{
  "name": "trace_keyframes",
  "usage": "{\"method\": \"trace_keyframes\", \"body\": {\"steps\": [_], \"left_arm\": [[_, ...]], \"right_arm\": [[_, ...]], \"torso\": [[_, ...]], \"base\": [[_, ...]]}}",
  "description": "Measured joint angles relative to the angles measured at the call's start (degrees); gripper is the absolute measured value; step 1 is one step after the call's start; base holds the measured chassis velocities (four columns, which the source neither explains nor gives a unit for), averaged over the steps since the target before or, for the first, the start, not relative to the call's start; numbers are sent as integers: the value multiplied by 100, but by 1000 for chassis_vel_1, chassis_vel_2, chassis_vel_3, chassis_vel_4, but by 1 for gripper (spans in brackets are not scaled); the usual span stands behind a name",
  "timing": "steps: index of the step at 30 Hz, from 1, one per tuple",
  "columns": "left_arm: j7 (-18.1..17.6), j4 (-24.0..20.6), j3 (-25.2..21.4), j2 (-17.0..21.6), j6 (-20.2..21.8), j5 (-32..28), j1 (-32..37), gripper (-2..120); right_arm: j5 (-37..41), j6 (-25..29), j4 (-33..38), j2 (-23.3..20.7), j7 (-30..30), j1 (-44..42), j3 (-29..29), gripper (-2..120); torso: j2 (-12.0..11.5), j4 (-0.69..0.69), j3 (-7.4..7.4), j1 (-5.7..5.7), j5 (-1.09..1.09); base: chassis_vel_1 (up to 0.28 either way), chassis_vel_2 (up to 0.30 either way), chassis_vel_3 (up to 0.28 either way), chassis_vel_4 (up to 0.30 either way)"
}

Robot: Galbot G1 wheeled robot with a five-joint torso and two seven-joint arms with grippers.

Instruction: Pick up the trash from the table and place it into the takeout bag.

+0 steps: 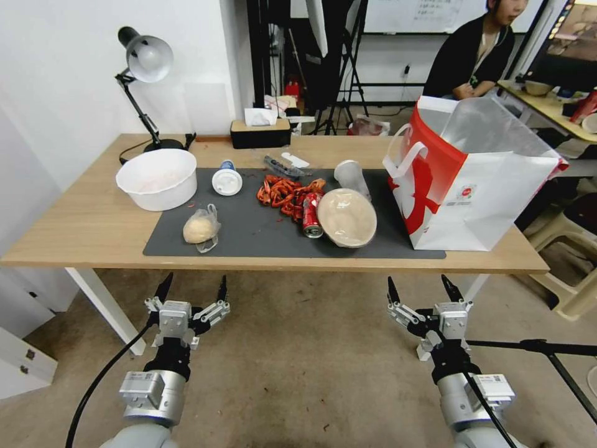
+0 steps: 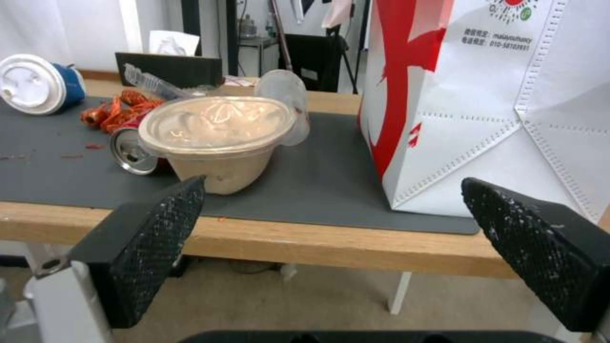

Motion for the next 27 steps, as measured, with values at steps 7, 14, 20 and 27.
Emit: {"method": "trace_keyframes", "body": {"steps": [7,14,20,27], "left_arm": [[0,0,0,0,0,0,0,100],[0,0,0,0,0,0,0,100],[0,0,0,0,0,0,0,100],[0,0,0,0,0,0,0,100]], "right_arm": [[0,0,0,0,0,0,0,100],[0,0,0,0,0,0,0,100],[0,0,0,0,0,0,0,100],[0,0,0,0,0,0,0,100]], "torso": [[0,0,0,0,0],[0,0,0,0,0],[0,0,0,0,0],[0,0,0,0,0]], "base": [[0,0,0,0],[0,0,0,0],[0,0,0,0],[0,0,0,0]]}}
